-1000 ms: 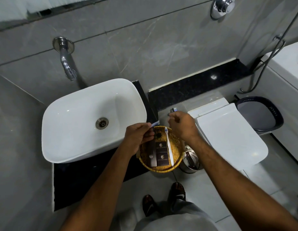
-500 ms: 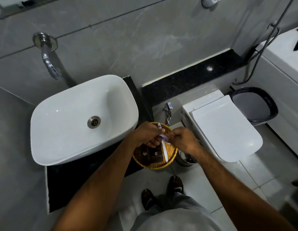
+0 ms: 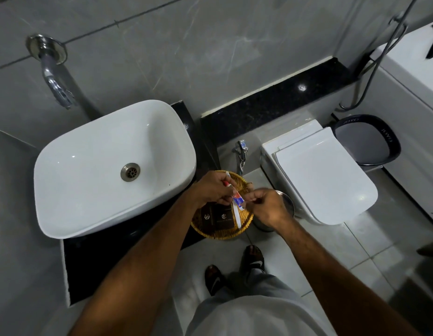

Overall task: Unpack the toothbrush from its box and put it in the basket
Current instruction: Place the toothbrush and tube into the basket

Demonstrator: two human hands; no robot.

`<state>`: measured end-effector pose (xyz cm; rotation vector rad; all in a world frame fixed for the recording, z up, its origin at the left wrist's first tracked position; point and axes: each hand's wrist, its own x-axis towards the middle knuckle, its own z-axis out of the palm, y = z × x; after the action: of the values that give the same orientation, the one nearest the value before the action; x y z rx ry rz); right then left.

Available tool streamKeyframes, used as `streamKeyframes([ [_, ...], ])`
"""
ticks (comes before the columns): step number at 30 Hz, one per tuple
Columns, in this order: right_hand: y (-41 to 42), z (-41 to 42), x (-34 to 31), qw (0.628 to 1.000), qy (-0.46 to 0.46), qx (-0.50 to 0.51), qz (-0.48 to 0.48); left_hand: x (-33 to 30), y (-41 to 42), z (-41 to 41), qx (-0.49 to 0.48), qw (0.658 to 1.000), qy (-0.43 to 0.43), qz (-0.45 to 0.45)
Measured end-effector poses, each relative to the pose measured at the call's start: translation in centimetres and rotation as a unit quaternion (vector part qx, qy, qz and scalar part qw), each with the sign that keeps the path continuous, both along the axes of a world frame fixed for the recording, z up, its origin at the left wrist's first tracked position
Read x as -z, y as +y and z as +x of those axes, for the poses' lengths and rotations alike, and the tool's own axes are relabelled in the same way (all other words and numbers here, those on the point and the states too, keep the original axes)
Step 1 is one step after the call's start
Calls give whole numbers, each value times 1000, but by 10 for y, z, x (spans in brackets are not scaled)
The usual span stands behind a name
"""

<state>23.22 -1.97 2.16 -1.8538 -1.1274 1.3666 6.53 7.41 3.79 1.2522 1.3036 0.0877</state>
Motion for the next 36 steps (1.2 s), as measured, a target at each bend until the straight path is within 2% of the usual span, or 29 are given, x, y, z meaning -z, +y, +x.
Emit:
streamKeyframes([
  [3,-5,-2,4,998,26,35,-43,0,-3,6,3,1000,2,8],
  [9,-16,-12,12,991,-13,113,-69,5,-9,19,-10,1000,26,6],
  [11,-17,-16,15,987,-56,135,-65,6,-11,23,-22,999,38,16],
  [13,-16,-20,16,976,-157,124,-88,7,-15,25,-25,993,73,84],
  [16,-18,-33,19,945,-288,86,-130,4,-26,22,-18,945,186,268],
  [19,-21,-49,19,928,-348,110,-74,4,-43,12,-28,893,208,397],
  [21,-22,-59,23,914,-387,104,-70,10,-55,1,4,866,224,448],
  [27,-21,-72,38,893,-428,107,-91,32,-80,-33,63,796,303,520],
  [36,-18,-78,52,882,-442,91,-135,57,-95,-67,128,767,375,506],
])
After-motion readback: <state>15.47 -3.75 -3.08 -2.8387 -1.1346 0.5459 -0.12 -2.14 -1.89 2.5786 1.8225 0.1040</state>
